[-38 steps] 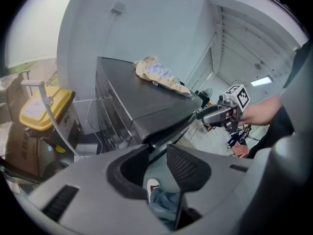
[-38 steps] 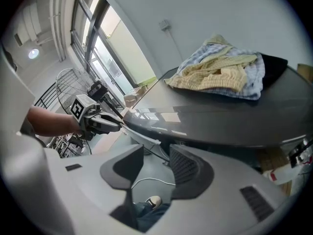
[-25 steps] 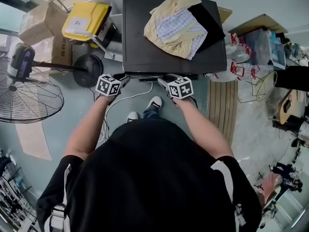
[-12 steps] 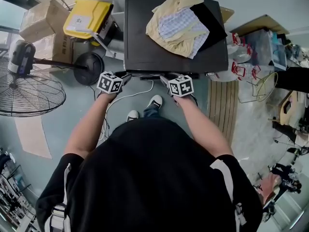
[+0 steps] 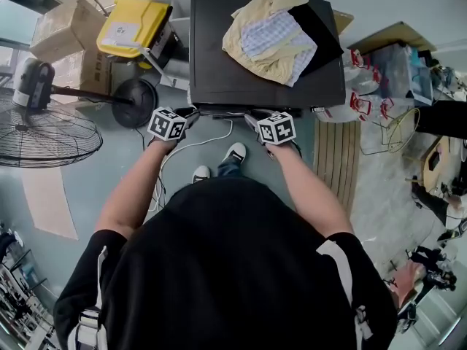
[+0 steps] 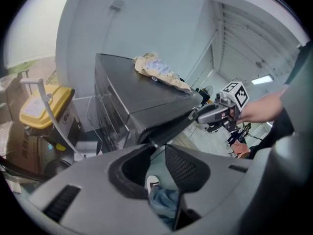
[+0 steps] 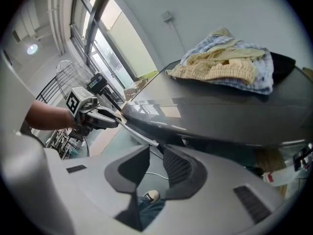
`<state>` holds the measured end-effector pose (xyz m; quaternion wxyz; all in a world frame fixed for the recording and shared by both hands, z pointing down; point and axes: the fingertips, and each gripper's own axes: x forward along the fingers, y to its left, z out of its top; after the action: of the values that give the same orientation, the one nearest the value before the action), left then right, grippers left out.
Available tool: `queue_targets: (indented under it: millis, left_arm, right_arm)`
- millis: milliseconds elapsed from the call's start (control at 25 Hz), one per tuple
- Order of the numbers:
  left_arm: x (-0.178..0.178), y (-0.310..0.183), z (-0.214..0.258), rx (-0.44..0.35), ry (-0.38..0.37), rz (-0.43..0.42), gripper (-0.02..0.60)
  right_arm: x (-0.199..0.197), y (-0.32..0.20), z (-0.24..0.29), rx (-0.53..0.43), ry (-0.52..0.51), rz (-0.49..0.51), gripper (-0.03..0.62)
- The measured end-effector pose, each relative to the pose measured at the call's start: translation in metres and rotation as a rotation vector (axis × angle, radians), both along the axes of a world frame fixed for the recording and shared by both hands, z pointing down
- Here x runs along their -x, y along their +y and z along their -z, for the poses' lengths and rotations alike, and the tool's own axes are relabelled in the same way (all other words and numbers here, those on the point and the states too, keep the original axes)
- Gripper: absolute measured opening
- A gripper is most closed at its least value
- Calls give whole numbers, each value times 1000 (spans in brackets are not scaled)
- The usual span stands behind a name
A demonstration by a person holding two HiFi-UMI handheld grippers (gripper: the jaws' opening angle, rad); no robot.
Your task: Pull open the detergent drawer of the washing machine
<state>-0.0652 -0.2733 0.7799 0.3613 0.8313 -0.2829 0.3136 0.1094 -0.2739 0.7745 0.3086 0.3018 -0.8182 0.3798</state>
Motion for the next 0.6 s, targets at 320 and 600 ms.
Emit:
queue_targets:
  millis: [320, 600]
  left_arm:
    - [-4, 26, 1, 40, 35, -8, 101]
    - [-7, 55, -1, 65, 52, -33, 101]
  right_arm:
    - [-5, 26, -2, 19, -3, 2, 86]
    - [-8, 54, -4, 39, -10, -11, 86]
